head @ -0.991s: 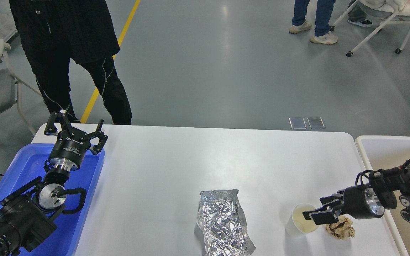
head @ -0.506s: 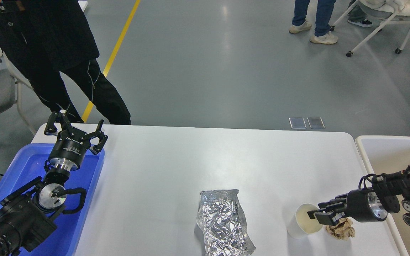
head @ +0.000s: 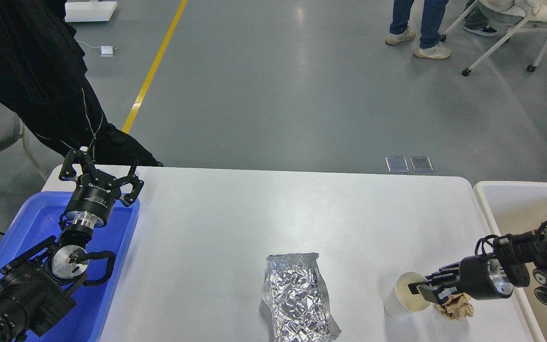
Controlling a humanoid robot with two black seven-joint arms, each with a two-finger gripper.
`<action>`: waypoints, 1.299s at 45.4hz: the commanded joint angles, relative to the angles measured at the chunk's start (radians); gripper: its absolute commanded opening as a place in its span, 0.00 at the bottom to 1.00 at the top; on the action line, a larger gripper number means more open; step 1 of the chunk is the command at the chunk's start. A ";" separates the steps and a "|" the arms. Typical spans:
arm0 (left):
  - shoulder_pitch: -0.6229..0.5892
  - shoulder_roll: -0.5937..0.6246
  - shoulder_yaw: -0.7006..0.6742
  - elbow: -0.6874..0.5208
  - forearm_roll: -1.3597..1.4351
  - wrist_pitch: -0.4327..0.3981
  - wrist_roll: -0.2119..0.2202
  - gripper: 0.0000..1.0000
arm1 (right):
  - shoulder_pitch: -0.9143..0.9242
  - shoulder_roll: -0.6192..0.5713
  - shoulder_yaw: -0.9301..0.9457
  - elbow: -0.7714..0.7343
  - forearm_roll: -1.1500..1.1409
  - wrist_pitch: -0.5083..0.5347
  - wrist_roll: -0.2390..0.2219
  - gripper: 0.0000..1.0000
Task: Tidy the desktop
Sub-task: 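Close the right gripper on the rim of the white paper cup, then lift the white paper cup and carry it outward past the bin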
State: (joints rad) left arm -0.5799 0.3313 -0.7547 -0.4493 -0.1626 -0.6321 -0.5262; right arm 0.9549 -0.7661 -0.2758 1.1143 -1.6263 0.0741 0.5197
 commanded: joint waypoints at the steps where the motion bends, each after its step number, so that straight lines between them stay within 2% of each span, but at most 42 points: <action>1: 0.000 0.000 0.000 0.000 0.000 0.000 0.000 1.00 | -0.001 0.011 -0.002 -0.001 -0.001 -0.002 0.008 0.00; 28: 0.000 0.000 0.000 0.000 0.000 0.000 0.000 1.00 | 0.071 -0.033 0.023 0.010 0.019 -0.002 0.013 0.00; 36: 0.000 0.000 0.000 0.000 0.000 -0.001 0.000 1.00 | 0.128 -0.084 0.075 0.048 0.101 0.003 0.094 0.00; 42: 0.000 0.000 0.000 0.000 0.000 0.000 0.000 1.00 | 0.202 -0.131 0.089 0.110 0.213 0.018 0.117 0.00; 51: 0.000 0.000 0.000 0.000 0.000 0.000 0.000 1.00 | 0.336 -0.197 0.090 0.185 0.370 0.099 0.134 0.00; 59: 0.000 0.000 0.000 0.000 0.000 0.000 0.000 1.00 | 0.445 -0.249 0.093 0.188 0.520 0.208 0.137 0.00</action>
State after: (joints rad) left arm -0.5798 0.3313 -0.7547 -0.4494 -0.1626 -0.6323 -0.5262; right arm 1.2583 -0.9437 -0.1916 1.2669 -1.2943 0.1667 0.6413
